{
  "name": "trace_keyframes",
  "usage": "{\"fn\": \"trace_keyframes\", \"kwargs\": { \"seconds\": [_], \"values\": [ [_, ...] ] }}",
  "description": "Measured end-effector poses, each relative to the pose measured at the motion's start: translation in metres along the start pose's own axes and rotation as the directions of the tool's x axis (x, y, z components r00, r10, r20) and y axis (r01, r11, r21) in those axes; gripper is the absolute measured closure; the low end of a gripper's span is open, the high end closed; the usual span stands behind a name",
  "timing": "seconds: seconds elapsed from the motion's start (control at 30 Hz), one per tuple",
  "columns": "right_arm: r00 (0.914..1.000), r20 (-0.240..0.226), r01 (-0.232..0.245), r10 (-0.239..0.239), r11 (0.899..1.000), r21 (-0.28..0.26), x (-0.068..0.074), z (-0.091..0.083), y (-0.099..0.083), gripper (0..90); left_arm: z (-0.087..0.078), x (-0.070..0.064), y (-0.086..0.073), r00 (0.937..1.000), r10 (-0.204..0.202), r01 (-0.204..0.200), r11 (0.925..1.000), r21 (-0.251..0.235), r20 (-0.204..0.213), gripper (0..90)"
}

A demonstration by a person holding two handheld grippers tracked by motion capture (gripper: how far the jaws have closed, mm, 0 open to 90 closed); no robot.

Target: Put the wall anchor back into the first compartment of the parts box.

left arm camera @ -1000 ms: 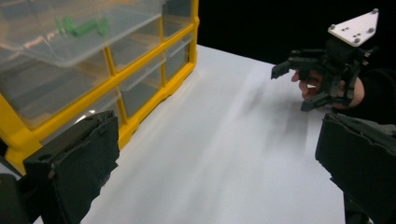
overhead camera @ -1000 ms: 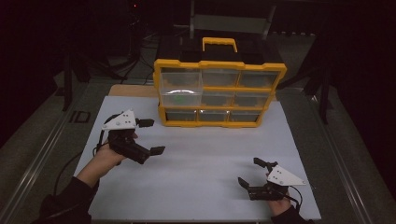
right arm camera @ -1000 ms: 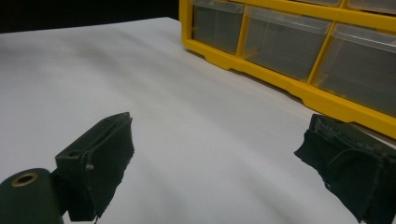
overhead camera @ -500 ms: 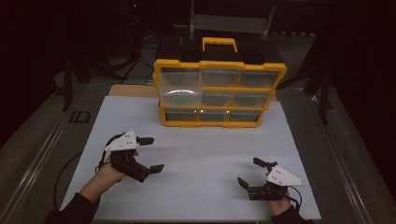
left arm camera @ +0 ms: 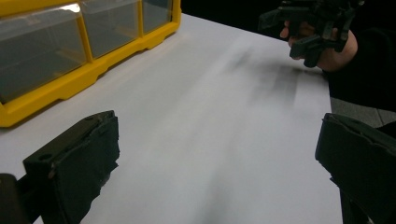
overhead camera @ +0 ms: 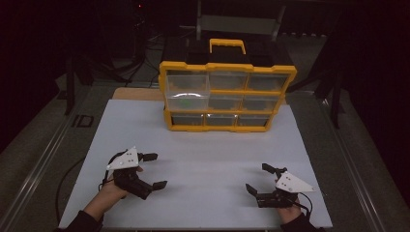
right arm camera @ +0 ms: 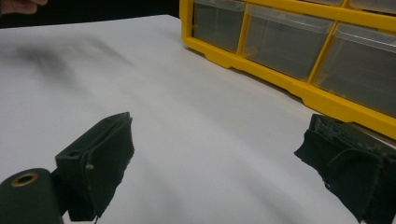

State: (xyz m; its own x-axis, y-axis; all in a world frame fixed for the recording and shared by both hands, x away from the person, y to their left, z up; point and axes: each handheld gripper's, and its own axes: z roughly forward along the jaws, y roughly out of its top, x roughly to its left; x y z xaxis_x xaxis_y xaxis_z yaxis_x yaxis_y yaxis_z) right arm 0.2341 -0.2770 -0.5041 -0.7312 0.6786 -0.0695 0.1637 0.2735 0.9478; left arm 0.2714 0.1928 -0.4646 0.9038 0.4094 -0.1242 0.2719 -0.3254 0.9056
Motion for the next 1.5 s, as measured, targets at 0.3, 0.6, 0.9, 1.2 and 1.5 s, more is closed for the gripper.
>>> {"fn": "trace_keyframes", "kwargs": {
  "seconds": [0.3,0.6,0.9,1.2,1.5],
  "values": [
    [1.0000,-0.002,0.002,-0.002,1.000,0.003,0.000,0.000,0.000,8.0,-0.002,0.000,-0.021,0.9974,-0.001,0.002,1.0000,0.003,-0.072,0.0],
    [1.0000,-0.005,-0.004,0.004,1.000,0.001,0.000,0.000,0.000,8.3,-0.006,0.003,-0.041,0.9889,-0.037,0.040,0.9991,0.018,-0.144,0.0],
    [1.0000,-0.006,-0.005,0.005,1.000,0.004,0.000,0.000,0.000,8.3,-0.009,0.008,-0.051,0.9665,-0.074,0.077,0.9970,0.004,-0.246,0.0],
    [0.9998,-0.009,-0.015,0.015,1.000,0.008,-0.001,0.000,-0.001,8.3,-0.009,0.015,-0.056,0.9371,-0.118,0.126,0.9920,0.003,-0.328,0.0],
    [0.9996,-0.002,-0.027,0.027,1.000,0.012,-0.002,0.001,-0.002,8.3,-0.008,0.015,-0.057,0.9316,-0.117,0.122,0.9925,-0.005,-0.344,0.0]
  ]
}}
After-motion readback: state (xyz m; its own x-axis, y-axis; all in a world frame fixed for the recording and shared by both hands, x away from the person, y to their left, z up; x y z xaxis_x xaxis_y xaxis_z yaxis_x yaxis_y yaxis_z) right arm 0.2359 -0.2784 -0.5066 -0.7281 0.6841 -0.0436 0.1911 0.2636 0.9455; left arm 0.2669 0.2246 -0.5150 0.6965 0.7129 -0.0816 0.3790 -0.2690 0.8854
